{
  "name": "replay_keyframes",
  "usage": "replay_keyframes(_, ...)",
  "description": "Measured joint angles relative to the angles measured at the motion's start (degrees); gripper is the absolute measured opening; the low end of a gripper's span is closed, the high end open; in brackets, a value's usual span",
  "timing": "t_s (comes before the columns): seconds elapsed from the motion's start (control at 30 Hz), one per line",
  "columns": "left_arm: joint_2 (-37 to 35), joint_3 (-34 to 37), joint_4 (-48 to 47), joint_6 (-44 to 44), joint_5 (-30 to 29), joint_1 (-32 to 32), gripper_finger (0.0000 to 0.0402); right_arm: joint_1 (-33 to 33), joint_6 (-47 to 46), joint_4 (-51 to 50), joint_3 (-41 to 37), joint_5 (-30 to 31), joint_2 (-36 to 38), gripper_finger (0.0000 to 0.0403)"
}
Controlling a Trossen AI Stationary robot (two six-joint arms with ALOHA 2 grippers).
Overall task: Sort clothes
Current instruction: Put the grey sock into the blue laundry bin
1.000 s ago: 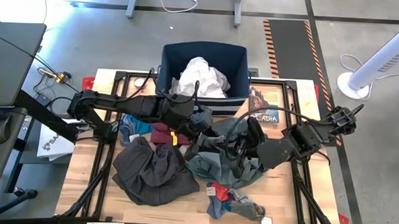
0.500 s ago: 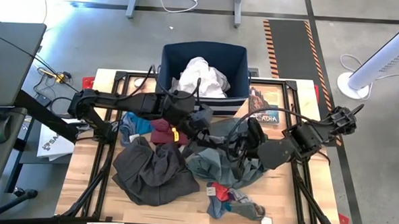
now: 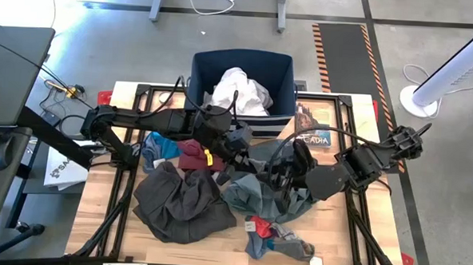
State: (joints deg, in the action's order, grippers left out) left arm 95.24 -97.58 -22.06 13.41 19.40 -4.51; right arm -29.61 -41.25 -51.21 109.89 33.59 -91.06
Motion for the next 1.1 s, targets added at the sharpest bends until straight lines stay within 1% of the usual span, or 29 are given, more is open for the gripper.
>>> replay_keyframes(0.07, 0.0, 0.0, -0.1, 0.0, -0.2, 0.1, 0.0001, 0.0, 0.7, -1.2, 0.0, 0.4, 0.9, 0.0137)
replay_keyframes(0.13, -0.2, 0.0, -0.8, 0.0, -0.7, 0.4, 0.0001, -0.1, 0.3, -2.4, 0.0, 1.5, 2.2, 0.0142)
replay_keyframes(0.33, -2.1, 0.0, -6.1, 0.0, -3.2, 2.7, 0.0001, -3.7, -3.5, -7.2, 0.0, 10.9, 6.1, 0.0144)
replay_keyframes(0.4, -3.3, 0.0, -8.7, -0.4, -5.1, 3.7, 0.0001, -4.7, -4.2, -9.2, 0.0, 13.0, 6.9, 0.0144)
replay_keyframes(0.53, -6.0, 0.0, -10.4, -1.1, -8.6, 7.0, 0.0001, -5.9, -6.8, -13.3, 0.0, 16.2, 7.3, 0.0144)
replay_keyframes(0.63, -7.7, 0.0, -10.6, -1.1, -9.0, 11.4, 0.0000, -6.3, -8.4, -14.8, -0.1, 16.6, 7.2, 0.0144)
replay_keyframes(0.7, -8.4, 0.0, -10.9, -1.1, -8.0, 15.3, 0.0001, -6.5, -9.1, -15.2, -0.1, 16.9, 7.1, 0.0144)
replay_keyframes(0.83, -8.7, 0.0, -11.2, -0.1, -2.1, 24.0, 0.0000, -7.0, -10.0, -15.5, -0.1, 17.0, 7.0, 0.0144)
replay_keyframes(0.9, -8.7, 0.0, -11.2, -0.1, -0.3, 28.3, 0.0001, -7.4, -10.4, -15.5, -0.1, 17.0, 7.0, 0.0144)
replay_keyframes(1.1, -8.7, 0.0, -11.2, -1.0, -1.3, 38.7, 0.0001, -7.8, -12.5, -15.5, -0.1, 17.0, 7.0, 0.0144)
